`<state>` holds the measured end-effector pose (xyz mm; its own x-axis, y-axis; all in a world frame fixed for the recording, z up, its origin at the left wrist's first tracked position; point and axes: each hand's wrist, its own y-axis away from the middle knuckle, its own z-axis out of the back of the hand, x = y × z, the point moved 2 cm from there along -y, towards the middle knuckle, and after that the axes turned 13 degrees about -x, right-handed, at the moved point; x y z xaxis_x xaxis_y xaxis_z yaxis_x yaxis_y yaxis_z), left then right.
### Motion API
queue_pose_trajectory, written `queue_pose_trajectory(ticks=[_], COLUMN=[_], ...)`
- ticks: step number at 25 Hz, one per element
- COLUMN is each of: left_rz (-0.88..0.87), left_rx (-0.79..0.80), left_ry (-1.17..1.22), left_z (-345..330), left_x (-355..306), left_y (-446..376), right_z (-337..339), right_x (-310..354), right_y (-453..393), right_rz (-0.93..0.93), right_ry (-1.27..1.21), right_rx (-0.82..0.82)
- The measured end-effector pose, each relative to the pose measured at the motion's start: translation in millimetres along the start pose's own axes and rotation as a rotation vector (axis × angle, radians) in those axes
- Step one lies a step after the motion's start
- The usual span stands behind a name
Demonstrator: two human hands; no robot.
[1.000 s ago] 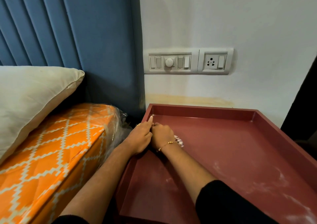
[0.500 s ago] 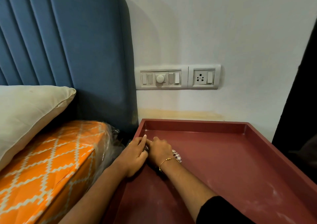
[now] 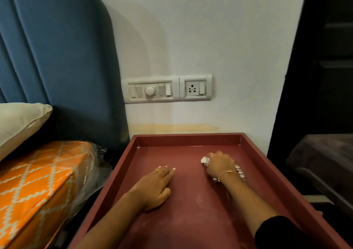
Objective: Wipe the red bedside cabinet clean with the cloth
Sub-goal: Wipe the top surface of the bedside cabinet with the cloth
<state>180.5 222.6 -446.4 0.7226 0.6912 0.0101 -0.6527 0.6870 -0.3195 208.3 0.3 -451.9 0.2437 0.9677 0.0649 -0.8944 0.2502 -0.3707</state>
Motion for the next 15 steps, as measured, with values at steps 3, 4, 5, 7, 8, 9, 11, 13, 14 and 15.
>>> queue_pose_trajectory(ticks=[3,4,5,7,8,9,11,13,14,15], left_rz=[-0.053,-0.067,-0.072,-0.07,-0.063,-0.041,-0.057,-0.031,-0.009,0.007], left_rx=[-0.023,-0.046,-0.067,-0.102,-0.121,-0.136,-0.196,-0.164,-0.177,-0.182], left_ry=[0.065,0.089,0.103,0.114,0.107,0.122,0.102,0.058,0.017,0.003], left_z=[-16.7,-20.2,-22.8,-24.8,-24.6,-22.6,-12.4,-6.8,-6.5,-7.1], left_x=[-38.7,-50.5,-61.5,-79.9,-85.4,-89.5,-97.0,-97.1,-98.1,-96.2], left_y=[-16.0,-19.0,-20.1,-17.2,-14.1,-9.2,4.3,18.3,28.2,36.6], right_z=[11.1,14.0,16.8,19.9,20.7,21.3,26.7,31.4,33.5,35.0], right_x=[-48.8,-60.0,-67.8,-76.0,-76.6,-76.5,-75.2,-75.6,-76.9,-78.1], right_y=[12.2,17.0,22.4,37.6,44.7,51.7,63.5,63.9,65.2,67.9], right_rz=[-0.101,-0.124,-0.135,-0.133,-0.122,-0.11,-0.082,-0.057,-0.05,-0.046], right_ry=[0.126,0.166,0.2,0.246,0.267,0.292,0.32,0.305,0.295,0.283], right_rx=[-0.001,-0.002,-0.003,0.007,0.009,0.005,-0.013,-0.026,-0.028,-0.034])
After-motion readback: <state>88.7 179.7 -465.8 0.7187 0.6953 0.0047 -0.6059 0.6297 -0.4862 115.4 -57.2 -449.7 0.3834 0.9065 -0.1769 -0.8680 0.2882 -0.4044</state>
